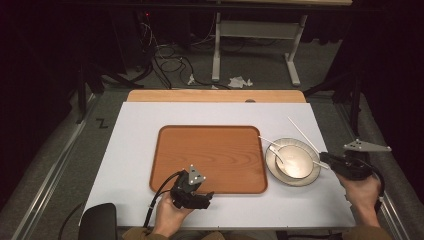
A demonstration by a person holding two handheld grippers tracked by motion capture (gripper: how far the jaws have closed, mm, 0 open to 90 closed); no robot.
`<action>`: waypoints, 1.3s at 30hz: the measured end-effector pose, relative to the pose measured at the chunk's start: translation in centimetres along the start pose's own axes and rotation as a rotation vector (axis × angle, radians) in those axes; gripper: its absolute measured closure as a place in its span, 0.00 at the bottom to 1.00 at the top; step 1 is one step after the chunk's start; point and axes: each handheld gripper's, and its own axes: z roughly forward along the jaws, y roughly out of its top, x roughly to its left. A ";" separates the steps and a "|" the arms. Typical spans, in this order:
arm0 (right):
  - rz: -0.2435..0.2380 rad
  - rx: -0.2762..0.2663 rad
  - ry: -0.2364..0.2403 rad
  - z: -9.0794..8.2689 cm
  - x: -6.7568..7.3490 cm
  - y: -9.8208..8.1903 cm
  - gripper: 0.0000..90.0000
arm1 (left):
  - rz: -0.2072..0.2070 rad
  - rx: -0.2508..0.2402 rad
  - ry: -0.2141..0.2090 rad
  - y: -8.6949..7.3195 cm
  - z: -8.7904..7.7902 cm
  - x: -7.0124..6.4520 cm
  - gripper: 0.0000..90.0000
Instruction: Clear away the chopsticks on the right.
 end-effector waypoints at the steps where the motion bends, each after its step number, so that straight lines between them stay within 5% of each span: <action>1: -0.008 -0.001 0.003 -0.3 0.3 -0.1 0.95 | 0.002 -0.001 -0.004 0.1 0.1 -0.1 0.30; 19: -0.082 -0.016 0.065 -2.7 6.2 -0.5 0.95 | 0.045 -0.012 -0.046 1.4 1.0 -0.4 0.30; 39: -0.199 0.075 0.177 1.9 11.8 1.3 0.95 | 0.018 -0.033 -0.005 0.9 0.0 0.0 0.30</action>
